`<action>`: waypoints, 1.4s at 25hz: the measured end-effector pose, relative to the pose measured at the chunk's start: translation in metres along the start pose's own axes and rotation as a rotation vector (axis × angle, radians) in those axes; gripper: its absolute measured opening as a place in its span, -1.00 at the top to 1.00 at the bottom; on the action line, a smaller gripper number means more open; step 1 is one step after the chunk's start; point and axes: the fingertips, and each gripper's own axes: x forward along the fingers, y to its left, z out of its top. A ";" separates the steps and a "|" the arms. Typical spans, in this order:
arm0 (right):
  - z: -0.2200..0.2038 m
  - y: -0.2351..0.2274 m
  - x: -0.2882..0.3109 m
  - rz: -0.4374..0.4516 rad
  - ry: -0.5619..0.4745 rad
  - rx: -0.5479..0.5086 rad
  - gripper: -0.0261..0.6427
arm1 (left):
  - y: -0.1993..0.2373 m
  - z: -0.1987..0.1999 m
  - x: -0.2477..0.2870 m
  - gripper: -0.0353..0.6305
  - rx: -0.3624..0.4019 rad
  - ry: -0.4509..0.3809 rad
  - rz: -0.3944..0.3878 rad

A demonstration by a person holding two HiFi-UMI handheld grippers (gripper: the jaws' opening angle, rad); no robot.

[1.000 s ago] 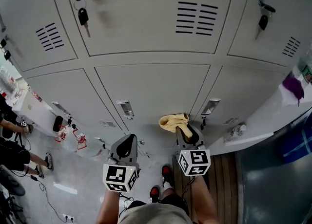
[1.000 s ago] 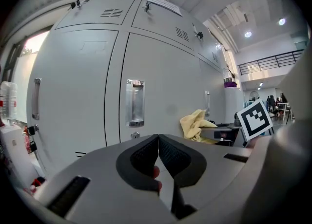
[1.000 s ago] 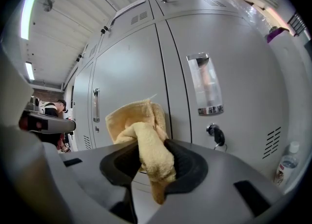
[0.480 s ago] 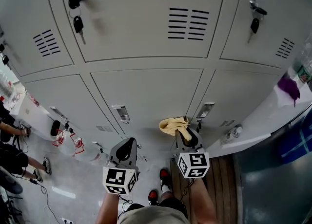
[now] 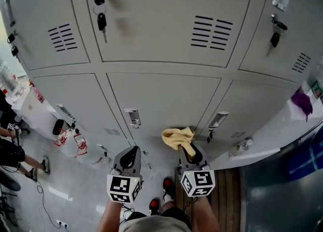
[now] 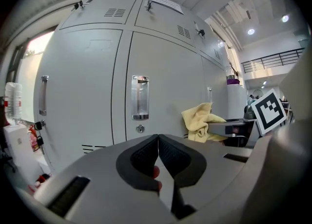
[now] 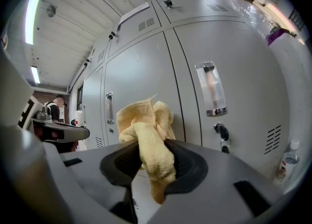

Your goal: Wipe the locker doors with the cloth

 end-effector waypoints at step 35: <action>-0.082 0.144 0.104 0.354 0.195 -0.034 0.53 | 0.103 -0.073 -0.058 0.82 -0.173 0.091 0.315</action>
